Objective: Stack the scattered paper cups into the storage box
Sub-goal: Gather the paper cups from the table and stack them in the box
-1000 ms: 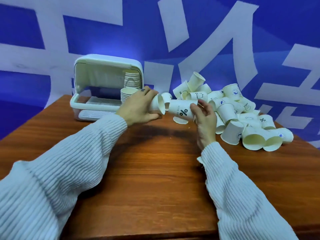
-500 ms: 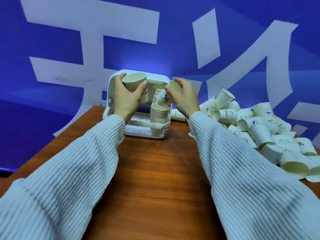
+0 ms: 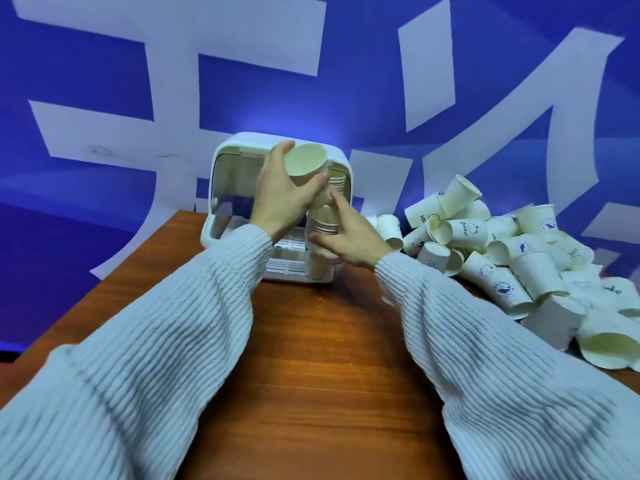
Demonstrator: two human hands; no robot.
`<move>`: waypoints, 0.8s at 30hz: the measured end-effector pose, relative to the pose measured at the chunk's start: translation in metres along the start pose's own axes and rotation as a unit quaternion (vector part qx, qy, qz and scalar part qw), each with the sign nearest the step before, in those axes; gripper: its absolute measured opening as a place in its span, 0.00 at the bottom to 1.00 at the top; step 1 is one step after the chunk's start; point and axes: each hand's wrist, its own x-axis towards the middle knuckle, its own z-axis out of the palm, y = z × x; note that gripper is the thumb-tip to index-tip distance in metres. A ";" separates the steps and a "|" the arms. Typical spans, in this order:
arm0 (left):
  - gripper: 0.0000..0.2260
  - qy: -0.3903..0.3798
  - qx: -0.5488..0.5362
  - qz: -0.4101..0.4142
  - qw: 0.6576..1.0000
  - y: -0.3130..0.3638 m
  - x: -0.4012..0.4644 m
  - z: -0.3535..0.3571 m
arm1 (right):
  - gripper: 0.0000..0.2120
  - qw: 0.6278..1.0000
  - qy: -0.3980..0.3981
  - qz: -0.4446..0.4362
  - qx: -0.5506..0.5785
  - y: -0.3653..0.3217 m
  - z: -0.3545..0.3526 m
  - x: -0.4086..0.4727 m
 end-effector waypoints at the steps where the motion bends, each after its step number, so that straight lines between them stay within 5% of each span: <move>1: 0.33 -0.002 0.007 0.006 1.000 0.003 -0.001 0.004 | 0.48 0.999 0.031 0.016 0.034 -0.001 0.000 -0.004; 6: 0.33 -0.113 0.082 -0.008 0.990 0.002 0.002 0.018 | 0.38 0.979 0.150 0.054 0.123 0.010 -0.003 -0.031; 10: 0.40 -0.228 0.352 0.008 0.908 -0.015 -0.024 0.027 | 0.36 0.977 0.172 0.065 0.110 0.036 -0.015 -0.059; 14: 0.42 -0.182 0.430 0.062 0.882 -0.009 -0.033 0.033 | 0.34 0.974 0.182 0.082 0.105 0.063 -0.045 -0.096; 18: 0.30 -0.102 0.350 0.181 0.913 0.028 -0.058 0.082 | 0.28 0.967 0.204 0.121 0.097 0.092 -0.080 -0.143; 24: 0.26 -0.227 0.267 0.260 0.900 0.088 -0.135 0.197 | 0.21 0.949 0.261 0.174 0.037 0.137 -0.129 -0.224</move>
